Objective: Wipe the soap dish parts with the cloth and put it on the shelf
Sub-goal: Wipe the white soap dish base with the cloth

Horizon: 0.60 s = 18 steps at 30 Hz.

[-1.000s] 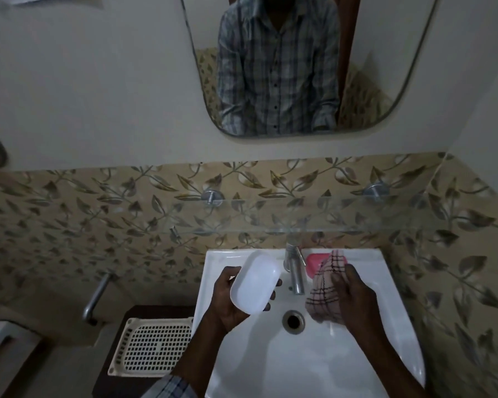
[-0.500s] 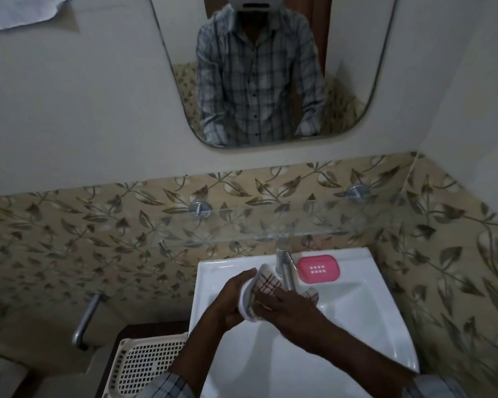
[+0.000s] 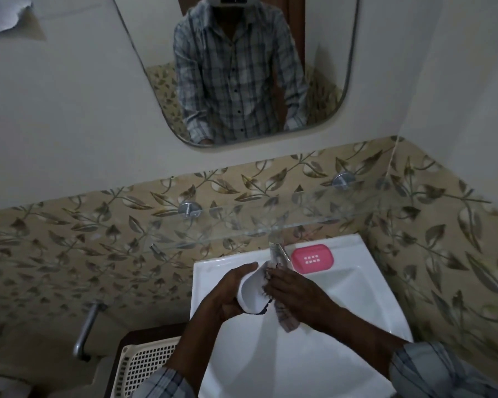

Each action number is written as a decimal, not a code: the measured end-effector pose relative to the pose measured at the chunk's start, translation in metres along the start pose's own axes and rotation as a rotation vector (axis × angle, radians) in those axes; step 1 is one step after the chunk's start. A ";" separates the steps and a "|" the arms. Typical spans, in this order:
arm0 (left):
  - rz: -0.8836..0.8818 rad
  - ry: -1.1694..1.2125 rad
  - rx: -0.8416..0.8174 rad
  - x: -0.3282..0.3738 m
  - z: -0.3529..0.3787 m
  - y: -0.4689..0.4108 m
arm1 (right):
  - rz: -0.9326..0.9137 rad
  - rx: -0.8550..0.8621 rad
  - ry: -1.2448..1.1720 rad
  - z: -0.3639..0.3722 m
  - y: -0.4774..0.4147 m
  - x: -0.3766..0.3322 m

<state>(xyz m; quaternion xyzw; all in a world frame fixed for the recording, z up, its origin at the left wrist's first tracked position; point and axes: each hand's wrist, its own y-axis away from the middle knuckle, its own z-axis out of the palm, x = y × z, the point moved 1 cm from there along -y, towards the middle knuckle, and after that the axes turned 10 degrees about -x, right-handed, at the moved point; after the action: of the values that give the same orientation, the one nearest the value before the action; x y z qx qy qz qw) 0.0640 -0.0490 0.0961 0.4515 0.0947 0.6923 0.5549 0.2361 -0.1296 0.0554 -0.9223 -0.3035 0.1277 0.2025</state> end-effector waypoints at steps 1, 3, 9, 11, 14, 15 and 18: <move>-0.004 0.007 -0.007 0.001 0.000 0.000 | 0.053 0.038 -0.039 0.004 -0.002 -0.006; -0.001 0.004 0.011 0.001 0.001 -0.001 | 0.065 0.006 -0.127 0.022 -0.004 -0.027; 0.035 0.080 -0.038 -0.002 0.011 0.005 | 0.041 0.056 -0.120 0.007 -0.006 0.001; 0.046 0.045 0.022 0.002 0.012 0.001 | 0.092 0.088 -0.104 0.016 -0.004 -0.011; 0.105 0.036 0.198 -0.003 0.011 -0.013 | 0.238 0.042 -0.116 0.035 -0.002 -0.049; 0.163 0.025 0.263 -0.006 0.011 -0.017 | 0.348 0.029 -0.176 0.035 -0.006 -0.056; 0.411 -0.157 0.354 -0.015 0.008 -0.026 | 0.785 0.039 -0.784 0.008 -0.035 -0.053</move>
<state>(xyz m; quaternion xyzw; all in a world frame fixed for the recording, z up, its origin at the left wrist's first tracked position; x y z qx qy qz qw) 0.0870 -0.0558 0.0766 0.6034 0.0773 0.7259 0.3208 0.1736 -0.1344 0.0696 -0.8455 0.0128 0.5330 0.0285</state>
